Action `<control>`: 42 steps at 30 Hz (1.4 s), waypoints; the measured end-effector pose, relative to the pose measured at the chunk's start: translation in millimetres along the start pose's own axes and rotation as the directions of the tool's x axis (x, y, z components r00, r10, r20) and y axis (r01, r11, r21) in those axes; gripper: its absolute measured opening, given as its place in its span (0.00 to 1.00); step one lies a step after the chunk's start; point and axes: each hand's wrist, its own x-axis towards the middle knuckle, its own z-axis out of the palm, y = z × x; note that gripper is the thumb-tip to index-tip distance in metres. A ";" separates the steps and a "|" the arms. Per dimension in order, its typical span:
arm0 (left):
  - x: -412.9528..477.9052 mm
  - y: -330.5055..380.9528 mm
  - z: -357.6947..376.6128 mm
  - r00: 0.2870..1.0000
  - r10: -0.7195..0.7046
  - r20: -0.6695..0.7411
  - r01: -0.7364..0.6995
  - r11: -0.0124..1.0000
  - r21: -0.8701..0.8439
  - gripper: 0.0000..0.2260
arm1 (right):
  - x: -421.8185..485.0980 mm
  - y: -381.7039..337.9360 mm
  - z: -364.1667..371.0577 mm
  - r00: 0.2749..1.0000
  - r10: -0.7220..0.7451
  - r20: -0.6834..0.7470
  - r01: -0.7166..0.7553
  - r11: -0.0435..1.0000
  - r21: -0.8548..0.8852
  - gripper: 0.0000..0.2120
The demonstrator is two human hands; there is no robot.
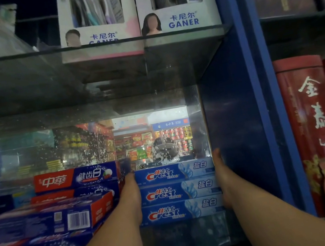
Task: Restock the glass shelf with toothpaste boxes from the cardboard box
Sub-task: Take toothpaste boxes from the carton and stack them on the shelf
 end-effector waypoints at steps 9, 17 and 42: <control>-30.3 4.8 -4.9 0.999 0.006 -0.047 -0.005 1.000 0.027 0.23 | -39.5 -8.0 -5.1 0.998 0.051 -0.022 -0.051 0.999 0.000 0.41; -61.6 3.0 -11.3 0.999 0.042 -0.024 -0.040 0.998 0.056 0.21 | -66.8 -9.7 -14.0 0.998 0.056 -0.011 -0.056 0.998 0.015 0.38; -71.0 -10.9 -27.1 0.975 0.183 0.125 -0.199 0.971 0.130 0.13 | -84.6 20.1 -18.7 0.952 -0.302 0.048 0.306 0.930 -0.203 0.18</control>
